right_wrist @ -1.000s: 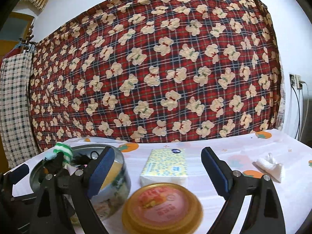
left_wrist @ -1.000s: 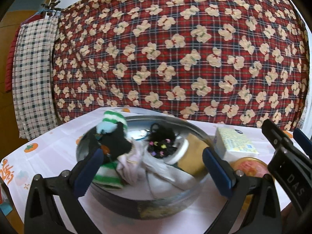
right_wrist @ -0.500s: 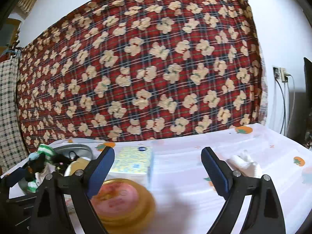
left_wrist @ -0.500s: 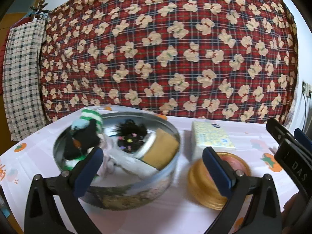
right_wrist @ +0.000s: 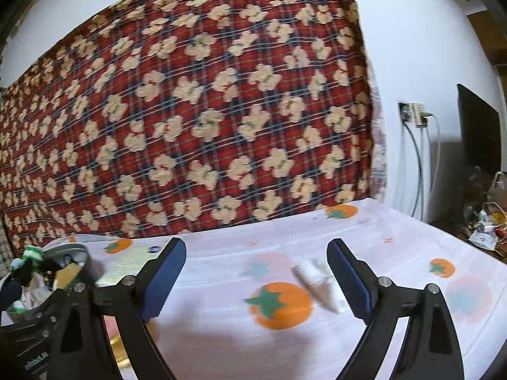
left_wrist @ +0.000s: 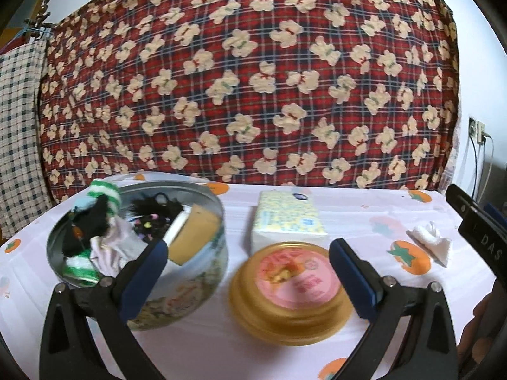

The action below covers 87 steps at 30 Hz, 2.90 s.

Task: Organize soft objects
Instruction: 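Move the right gripper down to the crumpled white paper towel, then close the right gripper on the white paper towel and lift it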

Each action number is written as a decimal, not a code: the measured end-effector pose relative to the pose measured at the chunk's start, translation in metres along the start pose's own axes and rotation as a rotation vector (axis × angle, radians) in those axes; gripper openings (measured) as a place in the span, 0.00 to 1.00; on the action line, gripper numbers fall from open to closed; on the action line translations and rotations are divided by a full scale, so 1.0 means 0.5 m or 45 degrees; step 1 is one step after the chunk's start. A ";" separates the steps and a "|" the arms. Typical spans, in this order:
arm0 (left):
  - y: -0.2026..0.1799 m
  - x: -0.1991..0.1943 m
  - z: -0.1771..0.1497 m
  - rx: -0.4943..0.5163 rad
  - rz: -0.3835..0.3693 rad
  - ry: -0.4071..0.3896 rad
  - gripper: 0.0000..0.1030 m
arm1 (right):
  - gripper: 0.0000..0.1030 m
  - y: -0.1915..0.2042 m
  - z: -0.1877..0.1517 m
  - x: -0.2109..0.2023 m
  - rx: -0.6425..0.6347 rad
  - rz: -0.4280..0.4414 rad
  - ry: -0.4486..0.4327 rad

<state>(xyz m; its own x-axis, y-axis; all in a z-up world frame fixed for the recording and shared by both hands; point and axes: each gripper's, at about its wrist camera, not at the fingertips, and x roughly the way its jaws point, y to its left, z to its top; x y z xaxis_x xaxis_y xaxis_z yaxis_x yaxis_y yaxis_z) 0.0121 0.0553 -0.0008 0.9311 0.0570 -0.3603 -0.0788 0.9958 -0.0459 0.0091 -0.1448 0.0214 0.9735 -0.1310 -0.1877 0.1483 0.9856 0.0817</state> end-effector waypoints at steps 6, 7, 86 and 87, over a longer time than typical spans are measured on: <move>-0.043 -0.005 -0.002 0.033 -0.050 -0.007 1.00 | 0.89 -0.074 0.014 0.008 0.000 -0.095 -0.005; -0.053 -0.006 -0.002 0.040 -0.062 -0.008 1.00 | 0.89 -0.089 0.016 0.010 -0.004 -0.118 -0.004; -0.378 0.214 -0.001 -0.002 -0.626 0.618 0.87 | 0.22 -0.282 -0.048 0.225 -0.180 0.488 0.909; -0.383 0.219 -0.003 -0.003 -0.618 0.626 0.87 | 0.22 -0.280 -0.049 0.224 -0.187 0.484 0.909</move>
<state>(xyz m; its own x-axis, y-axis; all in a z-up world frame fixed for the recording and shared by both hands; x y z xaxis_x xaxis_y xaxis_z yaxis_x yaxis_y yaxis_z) 0.1286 -0.1294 -0.0329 0.5917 -0.4346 -0.6790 0.3050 0.9003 -0.3105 0.0930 -0.2946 -0.0348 0.6002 0.2658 -0.7543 -0.2419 0.9593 0.1455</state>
